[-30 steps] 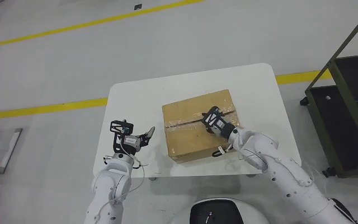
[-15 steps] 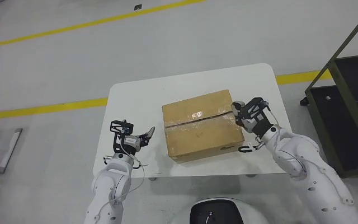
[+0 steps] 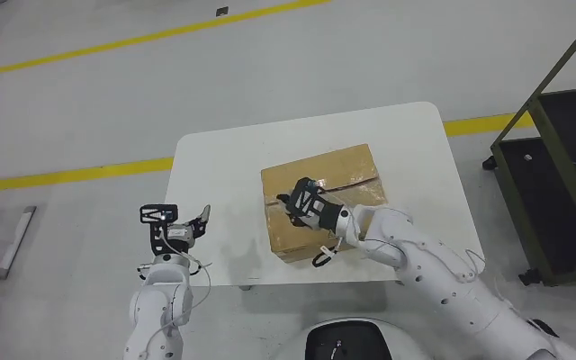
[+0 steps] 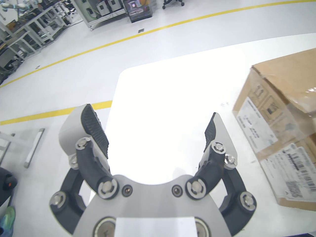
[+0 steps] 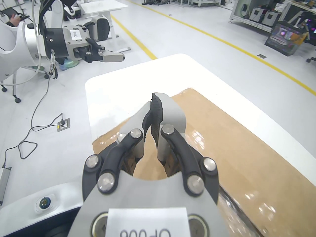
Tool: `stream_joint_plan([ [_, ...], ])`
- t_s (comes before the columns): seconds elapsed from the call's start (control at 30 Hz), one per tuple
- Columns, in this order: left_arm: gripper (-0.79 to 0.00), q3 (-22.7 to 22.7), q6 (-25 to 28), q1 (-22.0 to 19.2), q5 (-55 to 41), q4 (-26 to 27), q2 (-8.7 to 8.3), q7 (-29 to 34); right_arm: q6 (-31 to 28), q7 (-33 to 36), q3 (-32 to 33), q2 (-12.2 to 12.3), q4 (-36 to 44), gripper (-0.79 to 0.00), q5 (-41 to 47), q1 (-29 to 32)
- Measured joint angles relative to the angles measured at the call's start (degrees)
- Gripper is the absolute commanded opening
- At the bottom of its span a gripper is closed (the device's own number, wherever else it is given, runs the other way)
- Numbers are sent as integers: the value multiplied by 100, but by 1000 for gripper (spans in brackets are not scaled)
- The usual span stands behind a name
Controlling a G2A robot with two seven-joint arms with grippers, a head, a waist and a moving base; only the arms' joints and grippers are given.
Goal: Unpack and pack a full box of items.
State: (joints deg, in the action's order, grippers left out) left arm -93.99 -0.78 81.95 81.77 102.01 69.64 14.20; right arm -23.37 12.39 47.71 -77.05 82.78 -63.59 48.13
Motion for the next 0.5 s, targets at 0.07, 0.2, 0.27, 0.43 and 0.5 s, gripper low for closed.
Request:
stream_joint_plan([
  [0.07, 0, -111, -37, 38, -5, -9, -7, 33, 75, -62, -209, -103, -290, -785, 76, -225],
  [0.2, 0, -172, -38, 63, -31, -4, -10, 51, 240, -126, -572, -329, -971, -785, 244, -656],
  [0.27, 0, -169, -38, 62, -31, -4, -10, 50, 219, -87, -685, -409, -1249, -785, 346, -787],
  [0.43, 0, -168, -38, 61, -30, -4, -9, 49, 192, -168, -729, -501, -1727, -785, 402, -891],
  [0.5, 0, -169, -38, 61, -30, -4, -9, 49, 132, -205, -633, -473, -1752, -785, 375, -826],
])
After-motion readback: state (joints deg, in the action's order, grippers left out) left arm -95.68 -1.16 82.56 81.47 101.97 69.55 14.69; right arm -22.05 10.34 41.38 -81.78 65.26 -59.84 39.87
